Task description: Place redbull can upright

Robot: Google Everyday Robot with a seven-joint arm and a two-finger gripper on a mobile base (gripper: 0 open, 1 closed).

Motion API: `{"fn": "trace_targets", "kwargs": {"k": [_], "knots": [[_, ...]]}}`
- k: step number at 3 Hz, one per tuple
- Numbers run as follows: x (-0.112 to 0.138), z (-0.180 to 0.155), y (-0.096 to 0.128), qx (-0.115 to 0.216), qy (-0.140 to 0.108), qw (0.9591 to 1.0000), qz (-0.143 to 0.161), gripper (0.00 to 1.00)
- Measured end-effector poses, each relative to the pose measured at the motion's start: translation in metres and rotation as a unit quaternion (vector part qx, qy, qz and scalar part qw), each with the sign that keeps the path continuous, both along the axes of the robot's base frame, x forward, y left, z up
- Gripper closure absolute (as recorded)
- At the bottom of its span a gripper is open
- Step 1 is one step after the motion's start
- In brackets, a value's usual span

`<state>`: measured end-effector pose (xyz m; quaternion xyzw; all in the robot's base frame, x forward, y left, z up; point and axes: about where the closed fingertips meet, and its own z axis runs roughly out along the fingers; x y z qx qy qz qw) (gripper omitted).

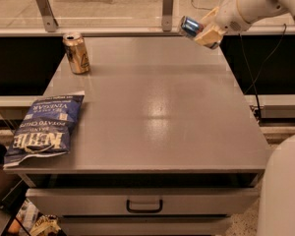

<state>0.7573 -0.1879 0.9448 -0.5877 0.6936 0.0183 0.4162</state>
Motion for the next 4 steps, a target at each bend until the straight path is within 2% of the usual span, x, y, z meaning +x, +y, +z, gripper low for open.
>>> {"fn": "trace_targets", "kwargs": {"k": [1, 2, 3, 4], "knots": [[0.005, 0.012, -0.005, 0.051, -0.031, 0.9981, 0.013, 1.0], [0.0, 0.022, -0.017, 0.081, -0.043, 0.9958, 0.008, 1.0], [-0.015, 0.028, -0.028, 0.104, -0.045, 0.9935, -0.003, 1.0], [-0.031, 0.028, -0.03, 0.141, -0.064, 0.9879, 0.002, 1.0]]}}
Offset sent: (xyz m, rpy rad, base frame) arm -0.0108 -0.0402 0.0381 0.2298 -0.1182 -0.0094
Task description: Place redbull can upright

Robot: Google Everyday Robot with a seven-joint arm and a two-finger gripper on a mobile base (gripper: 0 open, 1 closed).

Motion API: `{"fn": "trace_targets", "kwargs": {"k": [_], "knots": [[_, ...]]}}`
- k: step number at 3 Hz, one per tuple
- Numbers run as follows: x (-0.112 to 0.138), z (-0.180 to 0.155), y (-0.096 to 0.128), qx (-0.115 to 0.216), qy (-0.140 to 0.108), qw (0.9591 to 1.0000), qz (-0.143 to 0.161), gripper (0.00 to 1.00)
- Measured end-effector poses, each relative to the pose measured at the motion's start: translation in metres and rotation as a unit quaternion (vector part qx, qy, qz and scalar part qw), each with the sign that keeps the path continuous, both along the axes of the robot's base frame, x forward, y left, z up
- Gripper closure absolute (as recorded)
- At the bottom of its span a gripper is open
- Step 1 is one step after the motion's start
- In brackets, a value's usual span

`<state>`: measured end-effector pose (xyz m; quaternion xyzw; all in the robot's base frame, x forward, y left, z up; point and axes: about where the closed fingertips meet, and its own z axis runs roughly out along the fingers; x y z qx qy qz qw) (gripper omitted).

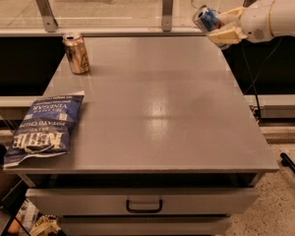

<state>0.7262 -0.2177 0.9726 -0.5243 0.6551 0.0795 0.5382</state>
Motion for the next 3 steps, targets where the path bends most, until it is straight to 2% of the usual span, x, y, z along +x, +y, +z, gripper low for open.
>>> {"fn": "trace_targets", "kwargs": {"k": [1, 2, 3], "knots": [[-0.004, 0.005, 0.007, 0.048, -0.034, 0.9982, 0.014, 1.0], [-0.003, 0.015, 0.014, 0.089, -0.063, 0.9938, 0.022, 1.0], [-0.006, 0.024, 0.021, 0.12, -0.077, 0.9896, 0.023, 1.0]]}}
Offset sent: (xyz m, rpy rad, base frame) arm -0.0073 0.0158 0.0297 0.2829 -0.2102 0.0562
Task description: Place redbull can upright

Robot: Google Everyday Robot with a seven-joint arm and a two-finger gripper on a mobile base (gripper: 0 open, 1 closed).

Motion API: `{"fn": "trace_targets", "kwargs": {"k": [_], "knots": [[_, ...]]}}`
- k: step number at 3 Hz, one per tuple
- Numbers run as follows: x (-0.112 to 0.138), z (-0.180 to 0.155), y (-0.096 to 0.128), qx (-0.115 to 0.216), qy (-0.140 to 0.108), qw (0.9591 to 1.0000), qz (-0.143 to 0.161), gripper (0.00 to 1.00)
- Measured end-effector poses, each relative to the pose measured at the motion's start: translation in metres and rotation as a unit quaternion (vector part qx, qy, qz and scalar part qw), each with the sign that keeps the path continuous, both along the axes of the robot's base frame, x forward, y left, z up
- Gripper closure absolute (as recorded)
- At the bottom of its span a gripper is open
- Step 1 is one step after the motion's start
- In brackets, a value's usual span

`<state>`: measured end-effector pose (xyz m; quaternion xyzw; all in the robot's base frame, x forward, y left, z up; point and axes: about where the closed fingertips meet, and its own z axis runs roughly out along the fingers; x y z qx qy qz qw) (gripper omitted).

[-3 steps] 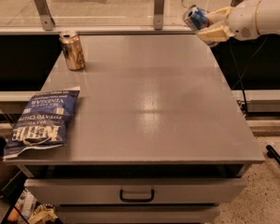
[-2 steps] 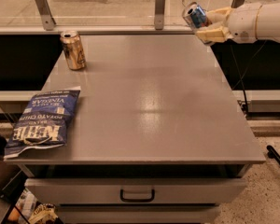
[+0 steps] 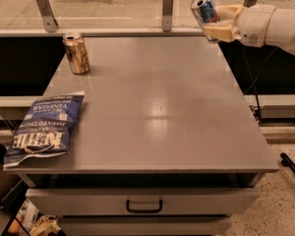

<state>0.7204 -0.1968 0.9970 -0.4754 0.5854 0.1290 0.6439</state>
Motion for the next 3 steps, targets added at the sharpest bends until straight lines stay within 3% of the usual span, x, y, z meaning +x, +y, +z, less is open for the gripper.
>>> {"fn": "trace_targets", "kwargs": {"k": [1, 2, 3], "knots": [[0.004, -0.009, 0.018, 0.032, 0.021, 0.9988, 0.03, 1.0], [0.004, -0.009, 0.019, 0.032, 0.021, 0.9988, 0.03, 1.0], [-0.007, 0.002, 0.019, 0.031, 0.038, 0.9978, 0.045, 1.0]]}}
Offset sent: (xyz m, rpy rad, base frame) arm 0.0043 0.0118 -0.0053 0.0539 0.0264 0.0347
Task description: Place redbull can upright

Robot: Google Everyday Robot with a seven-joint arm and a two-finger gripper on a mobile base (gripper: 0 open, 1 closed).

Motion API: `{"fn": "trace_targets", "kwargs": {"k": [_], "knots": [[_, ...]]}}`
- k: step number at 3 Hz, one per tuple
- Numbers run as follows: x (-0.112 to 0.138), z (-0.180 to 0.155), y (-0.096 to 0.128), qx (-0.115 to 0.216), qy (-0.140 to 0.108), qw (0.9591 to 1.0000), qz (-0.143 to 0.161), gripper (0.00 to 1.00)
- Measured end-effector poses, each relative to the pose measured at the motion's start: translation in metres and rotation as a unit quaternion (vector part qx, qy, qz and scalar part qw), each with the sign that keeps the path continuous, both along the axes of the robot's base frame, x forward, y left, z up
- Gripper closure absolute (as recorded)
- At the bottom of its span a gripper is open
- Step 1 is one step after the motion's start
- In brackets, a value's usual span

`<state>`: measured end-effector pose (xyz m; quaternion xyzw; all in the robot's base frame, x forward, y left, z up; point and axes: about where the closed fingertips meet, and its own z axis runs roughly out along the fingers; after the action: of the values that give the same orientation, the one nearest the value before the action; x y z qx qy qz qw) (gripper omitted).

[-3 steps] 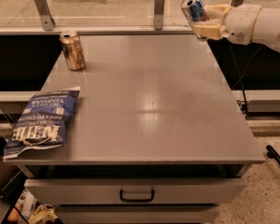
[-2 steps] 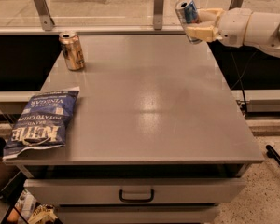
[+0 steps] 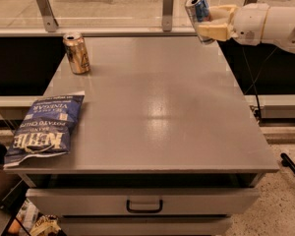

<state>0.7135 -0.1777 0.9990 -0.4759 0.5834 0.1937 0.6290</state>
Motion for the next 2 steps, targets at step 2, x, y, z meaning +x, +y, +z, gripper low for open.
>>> {"fn": "trace_targets", "kwargs": {"k": [2], "knots": [[-0.035, 0.025, -0.001, -0.003, 0.055, 0.9984, 0.014, 1.0]]}}
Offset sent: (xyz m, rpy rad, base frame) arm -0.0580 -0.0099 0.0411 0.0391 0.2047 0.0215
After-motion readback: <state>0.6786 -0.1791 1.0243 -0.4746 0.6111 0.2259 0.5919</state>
